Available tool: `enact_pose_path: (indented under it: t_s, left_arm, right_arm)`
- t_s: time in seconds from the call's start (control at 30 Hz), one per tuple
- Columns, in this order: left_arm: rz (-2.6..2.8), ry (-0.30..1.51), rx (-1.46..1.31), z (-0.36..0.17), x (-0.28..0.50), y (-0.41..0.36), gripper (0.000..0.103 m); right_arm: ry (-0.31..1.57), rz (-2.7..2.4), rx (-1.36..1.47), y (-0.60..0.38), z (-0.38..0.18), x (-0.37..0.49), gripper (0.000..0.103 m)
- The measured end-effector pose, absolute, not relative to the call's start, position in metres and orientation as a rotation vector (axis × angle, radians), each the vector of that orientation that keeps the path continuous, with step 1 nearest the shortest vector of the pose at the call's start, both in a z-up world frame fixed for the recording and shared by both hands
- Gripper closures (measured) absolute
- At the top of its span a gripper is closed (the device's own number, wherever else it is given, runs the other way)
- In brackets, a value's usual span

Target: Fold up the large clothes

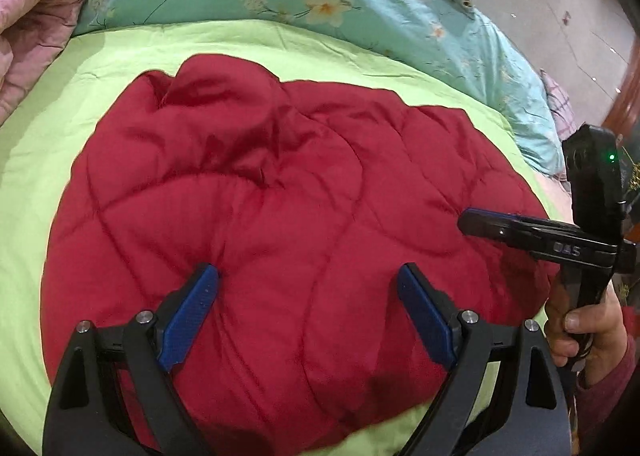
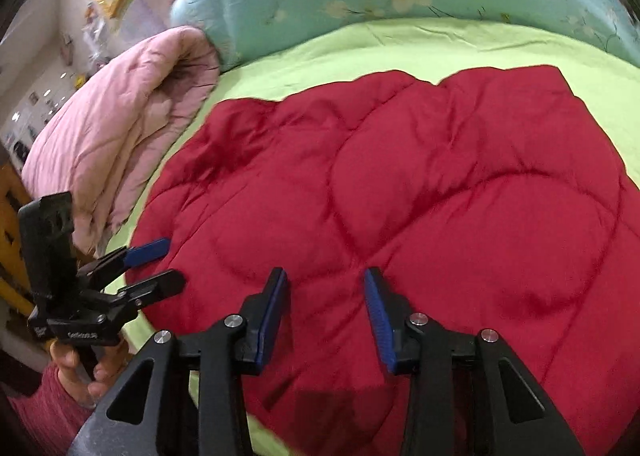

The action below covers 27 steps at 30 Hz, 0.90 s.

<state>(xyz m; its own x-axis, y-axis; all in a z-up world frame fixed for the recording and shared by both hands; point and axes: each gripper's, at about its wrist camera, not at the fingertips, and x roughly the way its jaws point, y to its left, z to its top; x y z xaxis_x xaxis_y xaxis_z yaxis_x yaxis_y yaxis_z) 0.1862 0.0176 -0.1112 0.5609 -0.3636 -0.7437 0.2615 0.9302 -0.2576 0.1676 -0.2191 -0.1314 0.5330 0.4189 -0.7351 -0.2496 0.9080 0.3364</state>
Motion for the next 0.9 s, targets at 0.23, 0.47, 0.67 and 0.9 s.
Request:
enact_pose_path:
  t_s: [0.23, 0.47, 0.67, 0.9]
  left_arm:
    - [-0.309, 1.002, -0.143, -0.122, 0.255, 0.009, 0.012]
    - [-0.218, 1.099, -0.208, -0.129, 0.318, 0.019, 0.022]
    - [-0.137, 1.118, -0.278, -0.144, 0.360, 0.049, 0.025]
    - [-0.085, 1.147, -0.346, -0.170, 0.378, 0.066, 0.025]
  right_arm:
    - [0.986, 0.287, 0.338, -0.262, -0.144, 0.222, 0.103]
    - [0.996, 0.142, 0.318, -0.293, -0.144, 0.266, 0.103]
    - [0.978, 0.060, 0.384, -0.331, -0.156, 0.277, 0.103]
    - [0.941, -0.003, 0.472, -0.359, -0.175, 0.274, 0.103]
